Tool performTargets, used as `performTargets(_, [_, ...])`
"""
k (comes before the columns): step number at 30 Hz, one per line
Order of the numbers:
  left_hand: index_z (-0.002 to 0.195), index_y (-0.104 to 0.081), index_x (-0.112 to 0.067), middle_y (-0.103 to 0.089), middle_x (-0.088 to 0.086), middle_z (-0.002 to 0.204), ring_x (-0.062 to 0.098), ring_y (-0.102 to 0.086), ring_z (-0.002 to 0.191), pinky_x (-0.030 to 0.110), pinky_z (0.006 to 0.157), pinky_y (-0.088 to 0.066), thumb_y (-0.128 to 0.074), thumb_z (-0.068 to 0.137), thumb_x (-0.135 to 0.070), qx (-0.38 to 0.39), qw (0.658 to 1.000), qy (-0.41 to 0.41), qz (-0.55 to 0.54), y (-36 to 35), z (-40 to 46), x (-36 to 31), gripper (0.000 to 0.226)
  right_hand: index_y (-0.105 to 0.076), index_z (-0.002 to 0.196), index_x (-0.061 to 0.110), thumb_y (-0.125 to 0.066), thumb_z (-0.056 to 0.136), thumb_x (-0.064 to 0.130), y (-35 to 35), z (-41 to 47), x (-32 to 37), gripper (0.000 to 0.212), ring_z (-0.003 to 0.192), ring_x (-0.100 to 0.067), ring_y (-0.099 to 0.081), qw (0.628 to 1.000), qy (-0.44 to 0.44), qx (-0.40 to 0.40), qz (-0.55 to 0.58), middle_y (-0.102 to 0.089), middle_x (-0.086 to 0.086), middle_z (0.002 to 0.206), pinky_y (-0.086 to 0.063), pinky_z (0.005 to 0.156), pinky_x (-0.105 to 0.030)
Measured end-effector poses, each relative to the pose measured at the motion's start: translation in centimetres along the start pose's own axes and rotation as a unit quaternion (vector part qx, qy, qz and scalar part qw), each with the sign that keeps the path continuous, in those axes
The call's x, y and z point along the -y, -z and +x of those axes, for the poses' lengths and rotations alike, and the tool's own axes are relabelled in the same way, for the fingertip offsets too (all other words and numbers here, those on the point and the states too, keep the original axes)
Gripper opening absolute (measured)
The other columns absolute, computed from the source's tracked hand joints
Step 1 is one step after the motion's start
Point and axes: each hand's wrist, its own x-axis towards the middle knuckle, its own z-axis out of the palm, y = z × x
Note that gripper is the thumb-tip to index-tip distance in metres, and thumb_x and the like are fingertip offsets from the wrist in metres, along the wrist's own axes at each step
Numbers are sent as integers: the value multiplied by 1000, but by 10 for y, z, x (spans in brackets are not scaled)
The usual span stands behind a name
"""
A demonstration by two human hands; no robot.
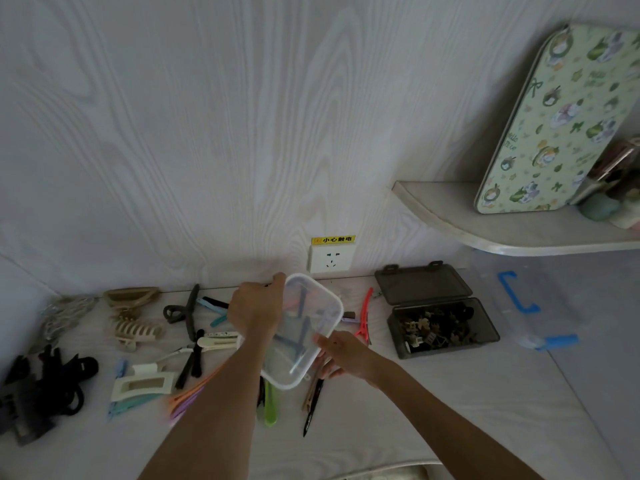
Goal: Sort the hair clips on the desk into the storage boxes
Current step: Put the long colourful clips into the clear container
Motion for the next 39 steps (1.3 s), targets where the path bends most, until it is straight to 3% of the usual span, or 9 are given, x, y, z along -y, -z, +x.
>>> performTargets(5, [56, -61, -8, -58, 6, 57, 18, -47, 48, 23, 50, -33, -44, 84, -52, 0, 1000, -16, 4, 1, -2, 0, 54, -56, 85, 18, -40, 97, 36, -3, -8, -2, 26, 55, -4, -62, 1000, 24, -2, -9, -63, -2, 74, -54, 60, -18])
performTargets(9, [61, -59, -10, -61, 4, 64, 24, -58, 62, 25, 56, -38, -43, 91, -47, 207, 975, -67, -40, 31, 6, -2, 51, -55, 99, 11, -34, 98, 33, 27, -30, 5, 30, 73, -12, -64, 999, 43, 27, -8, -65, -4, 85, -54, 76, -25])
performTargets(13, [103, -66, -26, -69, 0, 106, 22, -63, 101, 34, 84, -48, -54, 75, -69, 466, 866, 24, -179, 90, 5, 8, 53, -51, 124, 4, -33, 99, 31, 63, -44, 25, 41, 102, -29, -60, 994, 18, 109, 5, -63, -22, 114, -47, 96, -36])
performTargets(19, [126, -56, -14, -64, 13, 122, 32, -62, 111, 48, 89, -52, -33, 92, -60, 545, 698, 95, -455, 120, -48, 23, 62, -56, 114, 11, -40, 98, 34, 31, -24, 49, 32, 91, -23, -65, 999, 17, 38, -30, -65, -14, 112, -54, 79, -27])
performTargets(23, [114, -61, -20, -64, 8, 118, 28, -58, 112, 49, 105, -38, -59, 68, -68, 460, 796, 83, -385, 124, -54, 30, 66, -56, 83, 10, -37, 98, 12, -3, -26, 52, 25, 66, -12, -61, 991, 102, 6, -84, -65, -8, 78, -49, 63, -16])
performTargets(26, [108, -63, -22, -68, 7, 110, 27, -62, 106, 46, 99, -44, -69, 60, -65, 418, 819, 78, -386, 128, -54, 29, 65, -46, 120, 8, -31, 98, 3, -26, -45, 76, 27, 81, -7, -69, 996, 67, 35, 48, -73, -2, 86, -45, 53, -3])
performTargets(28, [113, -64, -19, -68, 10, 111, 30, -63, 105, 49, 95, -48, -79, 54, -60, 409, 816, 74, -401, 126, -55, 27, 73, -43, 131, 2, -34, 100, 14, -21, -49, 81, 35, 111, -22, -58, 997, 53, 2, 47, -60, -8, 121, -47, 68, -3])
performTargets(31, [114, -60, -13, -67, 5, 103, 22, -65, 94, 38, 82, -55, -86, 52, -45, 254, 888, 61, -378, 111, -55, 26, 74, -58, 114, 10, -28, 96, 50, -17, -36, 86, 53, 82, -18, -61, 986, 104, -115, 56, -64, -2, 93, -51, 71, -29])
performTargets(39, [124, -47, -16, -62, 0, 115, 18, -62, 103, 42, 93, -51, -86, 22, -64, 111, 884, 98, -444, 79, -75, 27, 120, -48, 95, 13, -27, 96, 49, -36, -33, 73, 42, 71, -21, -61, 870, 185, -282, -359, -59, -1, 74, -48, 69, -33])
